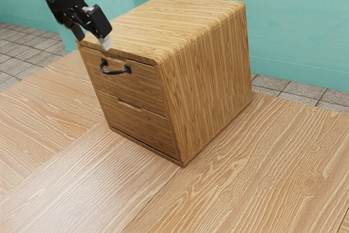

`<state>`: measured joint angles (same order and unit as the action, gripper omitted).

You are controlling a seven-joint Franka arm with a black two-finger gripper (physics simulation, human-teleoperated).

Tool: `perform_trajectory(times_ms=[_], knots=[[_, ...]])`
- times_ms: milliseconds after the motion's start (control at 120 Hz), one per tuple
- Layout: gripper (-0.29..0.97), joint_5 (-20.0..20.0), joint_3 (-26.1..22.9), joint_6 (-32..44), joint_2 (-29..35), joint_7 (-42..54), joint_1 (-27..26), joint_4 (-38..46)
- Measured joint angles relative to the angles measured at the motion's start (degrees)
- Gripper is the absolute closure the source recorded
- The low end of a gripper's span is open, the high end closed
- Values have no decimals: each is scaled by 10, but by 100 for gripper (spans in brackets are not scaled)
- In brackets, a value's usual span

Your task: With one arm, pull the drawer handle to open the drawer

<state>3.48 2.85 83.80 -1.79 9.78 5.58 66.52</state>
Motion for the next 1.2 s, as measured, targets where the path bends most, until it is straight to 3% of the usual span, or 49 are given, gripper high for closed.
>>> perform_trajectory(times_ms=[325, 408, 533, 775, 867, 1000, 1200], knots=[[0, 22, 12, -31, -13, 33, -82, 16], [0, -4, 19, -6, -18, 124, -70, 29], [0, 13, 37, 60, 58, 252, -60, 155], [0, -65, 82, 172, 5, 534, -12, 163], [27, -79, 83, 212, 3, 618, 14, 166], [15, -89, 83, 252, 60, 721, 30, 225], [5, -96, 91, 295, 142, 836, -10, 302]])
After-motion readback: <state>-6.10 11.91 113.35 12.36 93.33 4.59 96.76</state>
